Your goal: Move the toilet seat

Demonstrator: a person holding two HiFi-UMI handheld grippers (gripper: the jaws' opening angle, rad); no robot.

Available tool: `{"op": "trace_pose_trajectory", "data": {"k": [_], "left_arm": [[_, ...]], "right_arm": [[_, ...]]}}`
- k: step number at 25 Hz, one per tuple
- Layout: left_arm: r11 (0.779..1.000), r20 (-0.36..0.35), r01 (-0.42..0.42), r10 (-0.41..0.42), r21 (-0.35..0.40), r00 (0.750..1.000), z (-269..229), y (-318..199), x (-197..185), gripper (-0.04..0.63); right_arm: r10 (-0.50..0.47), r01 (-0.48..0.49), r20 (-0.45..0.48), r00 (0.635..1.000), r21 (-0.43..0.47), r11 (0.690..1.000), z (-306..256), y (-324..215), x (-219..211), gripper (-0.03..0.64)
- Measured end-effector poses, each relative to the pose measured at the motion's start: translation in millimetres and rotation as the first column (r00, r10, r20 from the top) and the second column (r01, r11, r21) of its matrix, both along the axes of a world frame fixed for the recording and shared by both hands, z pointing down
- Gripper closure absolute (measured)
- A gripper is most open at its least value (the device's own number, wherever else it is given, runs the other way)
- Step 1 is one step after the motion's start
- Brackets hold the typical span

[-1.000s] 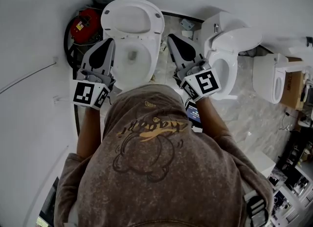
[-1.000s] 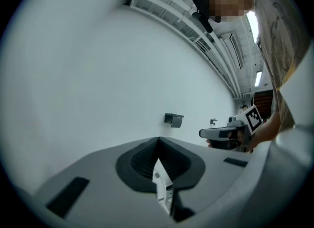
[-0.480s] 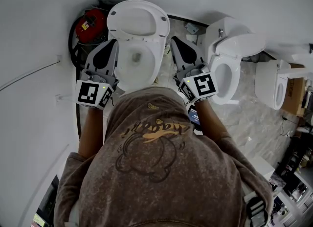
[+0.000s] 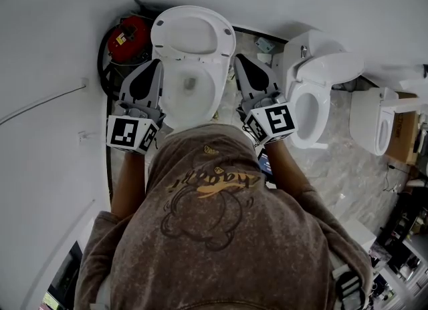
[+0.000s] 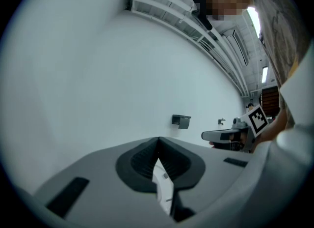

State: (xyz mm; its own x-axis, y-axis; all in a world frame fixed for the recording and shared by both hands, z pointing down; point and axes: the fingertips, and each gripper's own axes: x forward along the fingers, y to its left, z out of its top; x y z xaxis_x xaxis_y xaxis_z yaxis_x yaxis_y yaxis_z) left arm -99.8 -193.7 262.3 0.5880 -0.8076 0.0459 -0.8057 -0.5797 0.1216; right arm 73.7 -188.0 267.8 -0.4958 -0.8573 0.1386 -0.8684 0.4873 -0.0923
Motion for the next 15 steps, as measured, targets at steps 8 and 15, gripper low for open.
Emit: {"op": "trace_pose_trajectory", "data": {"k": [8, 15], "left_arm": [[1.000, -0.018, 0.003, -0.003, -0.008, 1.000, -0.3, 5.3, -0.8, 0.586], [0.999, -0.024, 0.003, -0.004, -0.036, 1.000, 7.0, 10.4, -2.3, 0.586]], "right_arm": [[0.004, -0.004, 0.012, 1.000, -0.005, 1.000, -2.1, 1.4, -5.1, 0.620], [0.007, -0.007, 0.008, 1.000, -0.013, 1.000, 2.2, 6.3, -4.0, 0.620]]}}
